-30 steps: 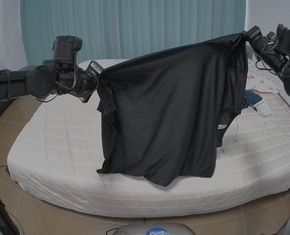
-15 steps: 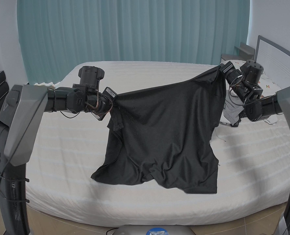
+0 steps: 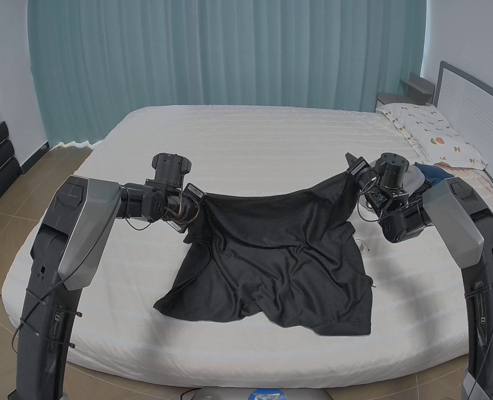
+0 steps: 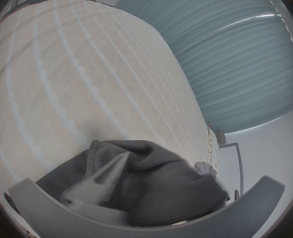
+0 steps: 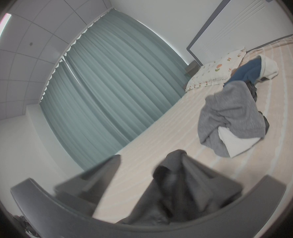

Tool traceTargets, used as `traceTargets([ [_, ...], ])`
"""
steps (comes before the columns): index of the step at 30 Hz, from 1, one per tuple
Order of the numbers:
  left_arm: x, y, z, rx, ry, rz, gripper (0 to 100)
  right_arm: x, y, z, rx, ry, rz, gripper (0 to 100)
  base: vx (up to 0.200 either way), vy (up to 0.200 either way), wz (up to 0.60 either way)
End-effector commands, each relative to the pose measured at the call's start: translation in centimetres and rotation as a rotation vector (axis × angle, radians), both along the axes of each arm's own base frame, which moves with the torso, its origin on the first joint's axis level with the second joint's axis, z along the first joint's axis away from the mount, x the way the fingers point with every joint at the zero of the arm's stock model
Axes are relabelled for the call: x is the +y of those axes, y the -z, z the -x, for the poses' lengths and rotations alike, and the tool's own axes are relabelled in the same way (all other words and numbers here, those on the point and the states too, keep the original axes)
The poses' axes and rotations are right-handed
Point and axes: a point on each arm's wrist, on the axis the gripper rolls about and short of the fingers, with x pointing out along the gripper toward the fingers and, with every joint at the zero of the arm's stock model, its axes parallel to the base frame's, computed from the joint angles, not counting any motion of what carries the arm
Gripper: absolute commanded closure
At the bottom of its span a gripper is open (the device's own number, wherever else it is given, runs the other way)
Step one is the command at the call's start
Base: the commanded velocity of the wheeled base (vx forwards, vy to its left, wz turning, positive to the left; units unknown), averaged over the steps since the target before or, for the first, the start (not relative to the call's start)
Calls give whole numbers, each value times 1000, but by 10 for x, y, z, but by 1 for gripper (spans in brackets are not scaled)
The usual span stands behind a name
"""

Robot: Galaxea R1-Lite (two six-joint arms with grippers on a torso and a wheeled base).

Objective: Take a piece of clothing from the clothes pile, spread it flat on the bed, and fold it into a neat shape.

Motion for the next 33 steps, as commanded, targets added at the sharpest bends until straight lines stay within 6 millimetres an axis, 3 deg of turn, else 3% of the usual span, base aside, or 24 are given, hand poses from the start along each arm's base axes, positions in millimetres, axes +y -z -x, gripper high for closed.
traceTargets([
  [1,1,23,-2,36,-16,-30,0,-4,36,0,86,-8,23,0,0,0,0],
  [8,12,28,-1,84,-33,-71,0,-25,58,10,191,-19,46,0,0,0,0],
  [11,23,38,8,219,23,-181,0,-40,72,25,303,-38,98,0,0,0,0],
  [15,33,34,18,325,49,-204,0,-49,65,47,351,-108,92,0,0,0,0],
  [21,47,1,34,384,219,-137,0,-52,51,72,386,-165,83,0,0,0,0],
  [25,57,-22,42,380,282,-110,0,-53,44,101,427,-229,64,0,0,0,0],
  [33,79,-26,71,432,411,-126,0,-56,42,156,476,-350,42,0,0,0,0],
])
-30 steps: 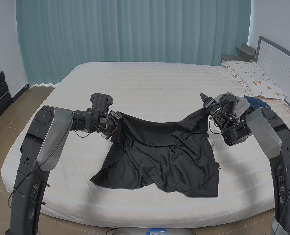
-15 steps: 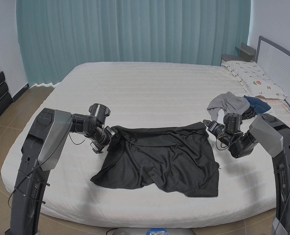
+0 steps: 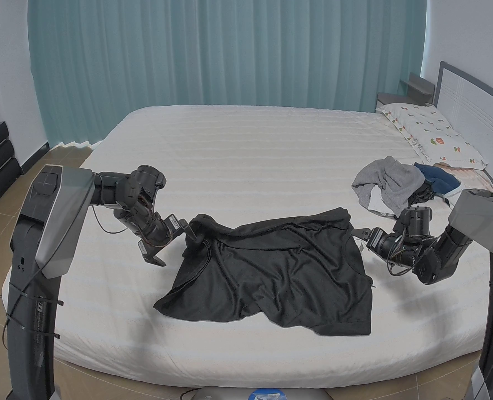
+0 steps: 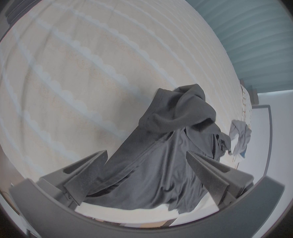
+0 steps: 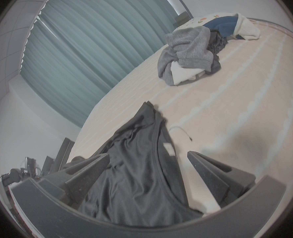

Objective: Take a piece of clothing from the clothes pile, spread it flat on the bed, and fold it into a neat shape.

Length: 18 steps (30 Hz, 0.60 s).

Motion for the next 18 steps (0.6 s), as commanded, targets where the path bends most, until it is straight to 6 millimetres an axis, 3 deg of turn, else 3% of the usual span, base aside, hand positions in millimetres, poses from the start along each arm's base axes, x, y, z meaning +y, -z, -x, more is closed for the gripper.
traceTargets([
  [1,22,-22,29,20,69,15,0,-3,-24,44,-9,-71,-36,0,0,0,0],
  [4,26,-24,36,23,66,35,0,-4,-22,57,17,-74,-37,0,0,0,0],
  [10,32,-17,71,-19,38,68,0,-5,-12,93,111,-79,-32,0,0,0,0],
  [18,25,-1,104,-88,-86,103,0,0,3,122,215,-87,-45,0,0,0,0],
])
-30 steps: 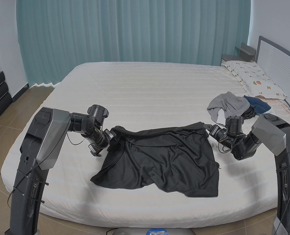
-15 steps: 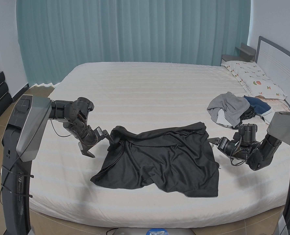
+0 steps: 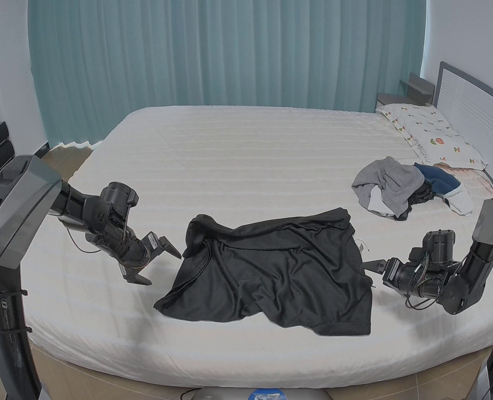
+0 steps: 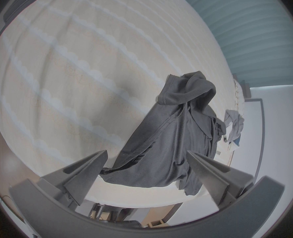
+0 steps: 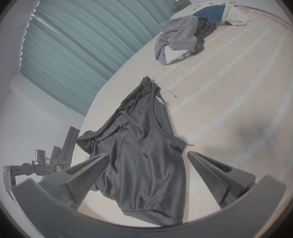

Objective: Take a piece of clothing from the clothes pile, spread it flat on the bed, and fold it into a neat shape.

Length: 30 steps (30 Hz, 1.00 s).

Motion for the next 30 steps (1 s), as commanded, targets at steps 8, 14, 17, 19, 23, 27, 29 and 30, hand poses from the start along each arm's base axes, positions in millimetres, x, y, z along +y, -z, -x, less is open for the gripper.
traceTargets([
  [8,-14,13,48,-160,-210,25,0,2,10,46,134,78,-136,0,0,0,0],
  [14,-16,29,68,-196,-219,7,0,4,22,55,141,61,-143,0,0,0,0],
  [17,-18,32,72,-227,-211,4,0,4,30,57,149,57,-138,0,0,0,0],
  [19,-17,36,75,-232,-215,-1,0,5,34,59,150,52,-137,0,0,0,0],
  [23,-19,39,77,-242,-215,-7,0,10,40,60,136,36,-135,0,0,0,0],
  [27,-21,40,79,-244,-226,-37,0,10,41,61,130,35,-134,0,0,0,0],
  [29,-23,41,80,-240,-222,-40,0,10,41,61,130,35,-134,0,0,0,0],
  [30,-24,42,80,-241,-221,-41,0,10,41,61,130,35,-134,0,0,0,0],
])
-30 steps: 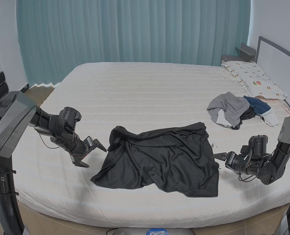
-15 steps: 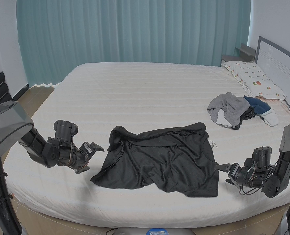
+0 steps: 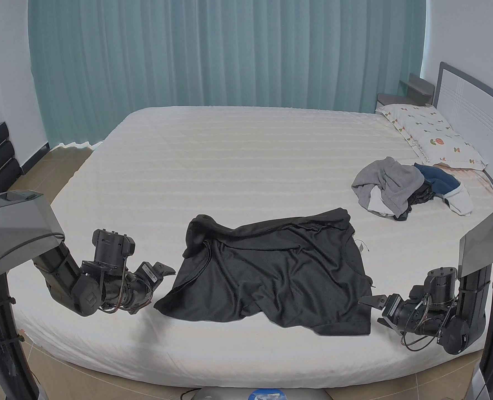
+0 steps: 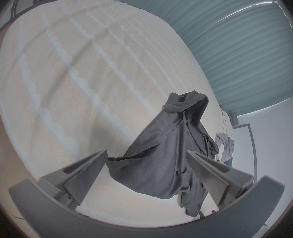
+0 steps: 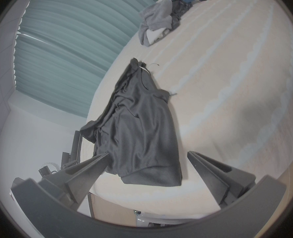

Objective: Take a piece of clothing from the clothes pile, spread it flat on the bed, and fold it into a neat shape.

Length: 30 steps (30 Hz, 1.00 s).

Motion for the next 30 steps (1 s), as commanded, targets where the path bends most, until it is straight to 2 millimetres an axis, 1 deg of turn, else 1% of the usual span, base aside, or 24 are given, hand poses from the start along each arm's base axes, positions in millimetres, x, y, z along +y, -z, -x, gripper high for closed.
traceTargets([
  [1,-3,5,2,14,10,-7,0,1,7,2,28,-3,5,0,0,0,0],
  [6,-5,4,2,9,0,-20,0,1,7,2,25,-3,4,0,0,0,0],
  [9,-9,4,2,2,1,-35,0,1,7,2,27,-3,4,0,0,0,0],
  [14,-11,6,2,7,2,-42,0,1,7,2,25,-3,4,0,-200,0,0],
  [16,-12,10,1,14,2,-49,0,2,7,2,25,-7,5,0,-200,0,0],
  [24,-18,17,-4,0,-17,-122,0,2,7,1,22,-7,6,0,0,0,0],
  [30,-28,27,-25,-41,-41,-181,0,3,6,-2,8,-7,4,0,0,0,0],
])
